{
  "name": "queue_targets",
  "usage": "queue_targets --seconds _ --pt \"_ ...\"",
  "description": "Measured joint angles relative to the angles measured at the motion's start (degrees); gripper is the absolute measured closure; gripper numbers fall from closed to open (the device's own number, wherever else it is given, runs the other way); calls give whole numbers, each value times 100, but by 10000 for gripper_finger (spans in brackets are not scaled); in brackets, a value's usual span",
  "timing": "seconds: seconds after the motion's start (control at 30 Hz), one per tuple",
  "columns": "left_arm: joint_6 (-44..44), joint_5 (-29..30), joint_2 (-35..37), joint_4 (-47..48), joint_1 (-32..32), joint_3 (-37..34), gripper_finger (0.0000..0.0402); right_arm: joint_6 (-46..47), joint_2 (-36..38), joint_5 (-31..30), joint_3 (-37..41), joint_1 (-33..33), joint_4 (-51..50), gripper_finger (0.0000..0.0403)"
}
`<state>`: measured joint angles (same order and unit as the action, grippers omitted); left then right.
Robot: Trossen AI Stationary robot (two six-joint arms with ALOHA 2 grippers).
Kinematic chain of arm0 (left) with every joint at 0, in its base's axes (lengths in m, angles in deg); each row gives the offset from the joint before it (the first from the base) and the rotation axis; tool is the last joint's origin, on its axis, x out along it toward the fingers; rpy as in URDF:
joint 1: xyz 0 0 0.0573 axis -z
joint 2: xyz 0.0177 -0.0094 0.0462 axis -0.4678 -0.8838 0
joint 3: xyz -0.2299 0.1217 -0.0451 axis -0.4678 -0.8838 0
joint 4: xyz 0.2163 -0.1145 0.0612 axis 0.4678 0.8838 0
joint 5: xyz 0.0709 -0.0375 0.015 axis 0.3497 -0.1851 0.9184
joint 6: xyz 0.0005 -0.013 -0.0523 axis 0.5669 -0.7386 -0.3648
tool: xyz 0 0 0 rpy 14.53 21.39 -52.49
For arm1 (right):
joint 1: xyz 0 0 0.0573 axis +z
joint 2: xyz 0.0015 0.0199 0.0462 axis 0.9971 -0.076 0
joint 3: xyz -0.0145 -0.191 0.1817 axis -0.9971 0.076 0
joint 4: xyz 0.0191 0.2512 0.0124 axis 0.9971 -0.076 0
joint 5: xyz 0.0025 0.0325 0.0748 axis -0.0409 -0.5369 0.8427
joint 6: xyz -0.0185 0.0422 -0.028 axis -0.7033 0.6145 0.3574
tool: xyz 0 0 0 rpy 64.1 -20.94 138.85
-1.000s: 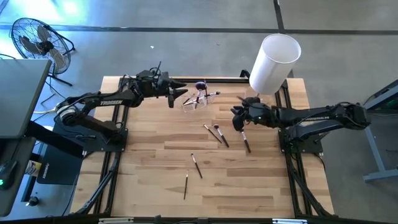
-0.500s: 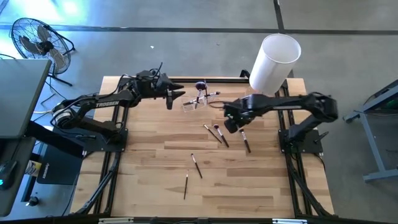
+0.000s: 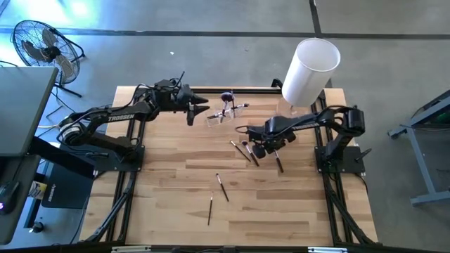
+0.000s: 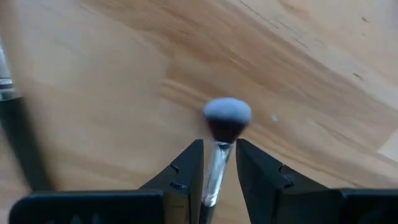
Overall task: Put items in baskets/containers
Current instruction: Put the black powder brush into the transparent organizer
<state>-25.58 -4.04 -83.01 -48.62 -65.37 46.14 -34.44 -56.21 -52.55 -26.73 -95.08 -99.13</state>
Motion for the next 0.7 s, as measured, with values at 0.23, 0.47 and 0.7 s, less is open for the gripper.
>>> queue_targets --seconds 0.23,0.47,0.7 --pt "-2 -111 0 150 0 0 245 -11 35 -470 662 -32 962 320" --pt "-2 -340 0 194 0 0 245 -276 93 -457 981 13 1501 378" --pt "-5 -485 0 591 0 0 245 -418 738 -940 656 107 1631 391"
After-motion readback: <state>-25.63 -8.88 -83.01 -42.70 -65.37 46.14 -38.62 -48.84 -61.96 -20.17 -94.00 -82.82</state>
